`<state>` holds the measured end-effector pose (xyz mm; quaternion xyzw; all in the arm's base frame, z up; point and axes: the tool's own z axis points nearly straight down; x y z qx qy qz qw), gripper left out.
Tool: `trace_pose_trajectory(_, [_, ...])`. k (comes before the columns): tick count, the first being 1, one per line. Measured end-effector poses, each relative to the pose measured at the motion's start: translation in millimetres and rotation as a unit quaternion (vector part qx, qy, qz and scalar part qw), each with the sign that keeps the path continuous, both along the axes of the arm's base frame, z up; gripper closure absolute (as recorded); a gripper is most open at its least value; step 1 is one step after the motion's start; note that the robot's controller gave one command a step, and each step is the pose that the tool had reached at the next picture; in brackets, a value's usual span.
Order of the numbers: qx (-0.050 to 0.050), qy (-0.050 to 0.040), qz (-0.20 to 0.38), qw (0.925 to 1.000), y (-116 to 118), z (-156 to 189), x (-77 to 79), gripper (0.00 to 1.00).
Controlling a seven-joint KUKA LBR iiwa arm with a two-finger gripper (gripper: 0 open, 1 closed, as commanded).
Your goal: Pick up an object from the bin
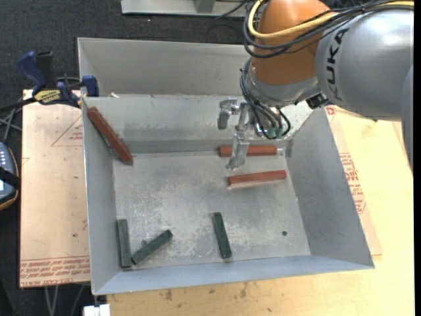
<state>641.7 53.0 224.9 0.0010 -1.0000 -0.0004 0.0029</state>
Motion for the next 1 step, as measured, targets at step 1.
trace_pose_trajectory(1, [0.0,-0.004,0.0,1.0,-0.2,4.8,1.5,0.0])
